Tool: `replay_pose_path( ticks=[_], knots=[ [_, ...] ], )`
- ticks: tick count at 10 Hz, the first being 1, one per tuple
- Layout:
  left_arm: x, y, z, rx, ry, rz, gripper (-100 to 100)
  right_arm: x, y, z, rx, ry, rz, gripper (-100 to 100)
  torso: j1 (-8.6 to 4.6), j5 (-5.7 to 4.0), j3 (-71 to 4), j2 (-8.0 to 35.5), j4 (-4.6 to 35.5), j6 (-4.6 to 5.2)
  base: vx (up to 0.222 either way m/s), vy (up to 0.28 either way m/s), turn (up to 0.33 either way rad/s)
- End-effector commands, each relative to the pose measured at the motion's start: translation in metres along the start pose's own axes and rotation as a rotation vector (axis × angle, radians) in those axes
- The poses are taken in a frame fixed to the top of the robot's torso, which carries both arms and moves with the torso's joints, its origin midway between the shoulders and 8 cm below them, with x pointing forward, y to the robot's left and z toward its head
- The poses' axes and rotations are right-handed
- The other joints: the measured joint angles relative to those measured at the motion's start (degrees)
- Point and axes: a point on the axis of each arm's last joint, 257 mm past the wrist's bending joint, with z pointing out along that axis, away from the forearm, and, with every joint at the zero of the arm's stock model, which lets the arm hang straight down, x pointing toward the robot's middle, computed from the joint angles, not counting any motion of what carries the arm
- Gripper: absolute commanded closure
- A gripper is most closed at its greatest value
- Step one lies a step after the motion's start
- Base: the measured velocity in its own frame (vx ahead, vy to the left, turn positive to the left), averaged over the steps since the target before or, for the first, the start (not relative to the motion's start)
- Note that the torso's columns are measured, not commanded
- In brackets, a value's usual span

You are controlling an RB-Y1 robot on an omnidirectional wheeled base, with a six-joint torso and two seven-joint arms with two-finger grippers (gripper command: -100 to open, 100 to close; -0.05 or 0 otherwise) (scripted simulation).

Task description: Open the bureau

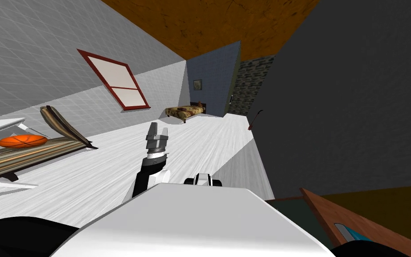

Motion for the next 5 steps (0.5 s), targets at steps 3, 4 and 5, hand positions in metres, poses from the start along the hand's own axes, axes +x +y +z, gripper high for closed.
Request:
replay_pose_path(
  ticks=[3,4,5],
  knots=[
    [0.0,0.0,0.0,0.0,0.0,0.0,0,0.007,0.0,-0.015,-0.032,-0.01,-0.014,-100,0.02,0.01,-0.02,-0.04,-0.01,0.0,-0.012,-0.004,0.087],
    [0.0,0.0,0.0,0.0,0.0,0.0,0,0.012,0.001,-0.026,-0.054,-0.018,-0.023,-100,0.03,0.0,-0.04,-0.06,-0.02,0.0,-0.009,0.001,0.12],
    [0.0,0.0,0.0,0.0,0.0,0.0,0,0.01,0.0,-0.021,-0.044,-0.014,-0.018,-100,0.04,0.02,-0.04,-0.05,-0.02,-0.04,-0.006,-0.002,0.034]
  ],
)
